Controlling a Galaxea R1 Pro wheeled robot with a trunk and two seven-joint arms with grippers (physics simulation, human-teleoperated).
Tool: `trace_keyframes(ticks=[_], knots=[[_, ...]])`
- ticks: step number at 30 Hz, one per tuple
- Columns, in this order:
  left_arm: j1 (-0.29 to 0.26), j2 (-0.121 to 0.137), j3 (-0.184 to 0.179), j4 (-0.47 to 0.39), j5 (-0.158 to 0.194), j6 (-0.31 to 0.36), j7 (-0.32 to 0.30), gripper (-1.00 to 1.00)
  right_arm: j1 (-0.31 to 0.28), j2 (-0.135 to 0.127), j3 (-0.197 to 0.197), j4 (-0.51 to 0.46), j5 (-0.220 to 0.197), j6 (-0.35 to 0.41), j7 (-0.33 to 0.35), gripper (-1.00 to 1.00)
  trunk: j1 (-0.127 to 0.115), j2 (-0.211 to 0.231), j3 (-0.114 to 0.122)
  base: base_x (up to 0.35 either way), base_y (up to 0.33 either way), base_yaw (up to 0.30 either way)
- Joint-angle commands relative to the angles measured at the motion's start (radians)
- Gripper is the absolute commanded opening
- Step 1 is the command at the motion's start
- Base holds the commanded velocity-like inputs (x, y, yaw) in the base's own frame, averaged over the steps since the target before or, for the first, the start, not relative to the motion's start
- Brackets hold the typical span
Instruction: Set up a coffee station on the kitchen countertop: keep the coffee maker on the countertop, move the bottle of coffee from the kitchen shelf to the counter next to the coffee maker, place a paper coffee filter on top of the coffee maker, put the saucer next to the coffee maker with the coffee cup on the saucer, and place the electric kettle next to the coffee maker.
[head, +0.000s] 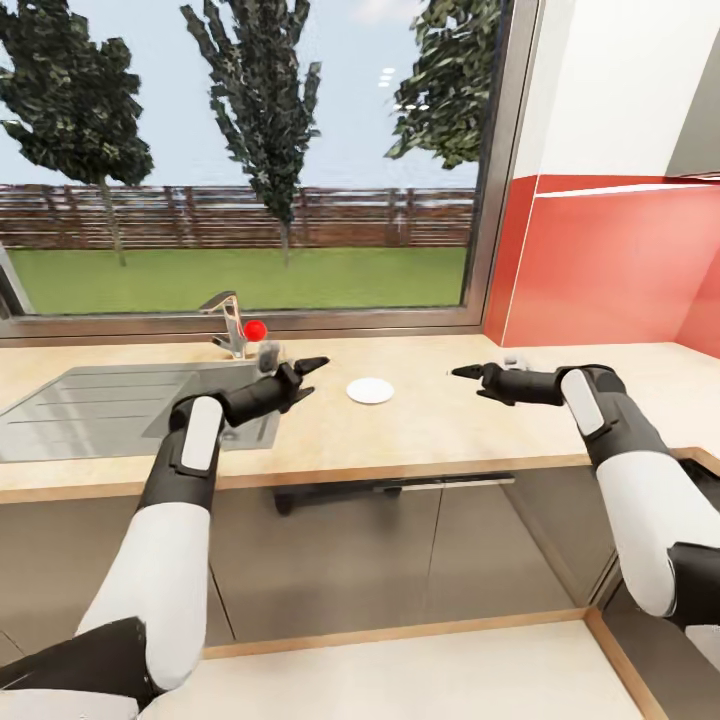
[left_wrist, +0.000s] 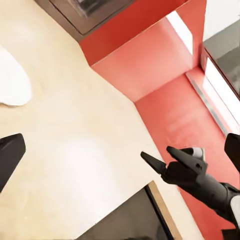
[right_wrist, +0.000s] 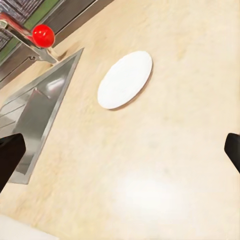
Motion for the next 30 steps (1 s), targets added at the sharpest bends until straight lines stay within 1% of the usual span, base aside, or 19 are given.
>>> trace_keyframes(ticks=[1,2,4,6,10,13,17,20,26,30], knots=[[-0.005,-0.001,0.016,0.011,-0.005,0.006,0.001,1.0,-0.002,0.006,-0.003,0.002,0.007,0.003,0.002,1.0,0.0,-0.001,-0.001,0.0,0.0,0.0],[-0.011,0.0,0.045,0.033,-0.004,0.006,0.016,1.0,-0.004,0.017,-0.005,0.006,0.006,0.002,-0.008,1.0,0.0,-0.001,-0.001,0.0,0.0,0.0],[-0.013,0.004,0.057,0.043,-0.004,0.005,0.021,1.0,-0.004,0.022,-0.006,0.008,0.006,0.002,-0.012,1.0,0.0,-0.001,-0.001,0.0,0.0,0.0],[-0.016,0.019,0.071,0.058,-0.005,0.004,0.027,1.0,-0.005,0.039,-0.008,0.013,0.006,0.001,-0.016,1.0,0.0,-0.001,-0.001,0.0,0.0,0.0],[-0.017,0.025,0.076,0.067,-0.005,0.004,0.029,1.0,-0.004,0.051,-0.008,0.014,0.006,0.001,-0.017,1.0,0.0,-0.001,-0.001,0.026,-0.023,0.0],[-0.017,0.027,0.076,0.078,-0.005,0.004,0.03,1.0,-0.004,0.055,-0.009,0.014,0.006,0.001,-0.017,1.0,0.0,-0.001,-0.001,0.137,-0.12,0.0],[-0.017,0.029,0.077,0.093,-0.005,0.004,0.031,1.0,-0.002,0.058,-0.009,0.015,0.006,0.002,-0.017,1.0,0.0,-0.001,-0.001,0.146,-0.242,0.192],[-0.017,0.028,0.078,0.095,-0.005,0.004,0.031,1.0,0.003,0.059,-0.009,0.015,0.005,0.002,-0.015,1.0,0.0,-0.001,-0.001,0.024,-0.109,0.179],[-0.017,0.028,0.076,0.096,-0.005,0.004,0.031,1.0,0.007,0.063,-0.009,0.016,0.005,0.002,-0.014,1.0,0.0,-0.001,-0.001,0.003,-0.279,0.09],[-0.017,0.027,0.076,0.097,-0.006,0.004,0.031,1.0,0.007,0.064,-0.009,0.016,0.005,0.002,-0.014,1.0,0.0,-0.001,-0.001,0.001,-0.133,0.184]])
